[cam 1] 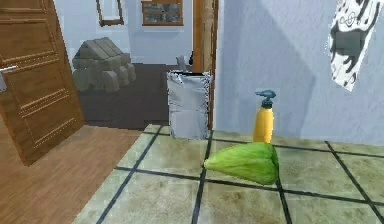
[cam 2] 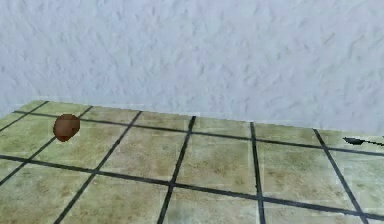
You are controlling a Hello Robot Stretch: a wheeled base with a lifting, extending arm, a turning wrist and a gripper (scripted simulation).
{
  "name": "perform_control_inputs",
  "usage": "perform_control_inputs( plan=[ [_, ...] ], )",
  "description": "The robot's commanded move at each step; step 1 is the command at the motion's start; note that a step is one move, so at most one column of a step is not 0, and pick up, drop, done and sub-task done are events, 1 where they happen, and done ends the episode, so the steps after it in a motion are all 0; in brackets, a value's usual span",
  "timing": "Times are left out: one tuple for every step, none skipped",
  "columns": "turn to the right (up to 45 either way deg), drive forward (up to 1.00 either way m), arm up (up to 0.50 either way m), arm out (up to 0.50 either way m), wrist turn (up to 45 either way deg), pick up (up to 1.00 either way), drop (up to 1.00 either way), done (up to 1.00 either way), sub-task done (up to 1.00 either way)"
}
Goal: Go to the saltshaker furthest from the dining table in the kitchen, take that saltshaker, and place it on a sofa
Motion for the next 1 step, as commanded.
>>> perform_control_inputs(
  plan=[
    [45.0, 0.00, 0.00, 0.00, 0.0, 0.00, 0.00, 0.00, 0.00]
  ],
)
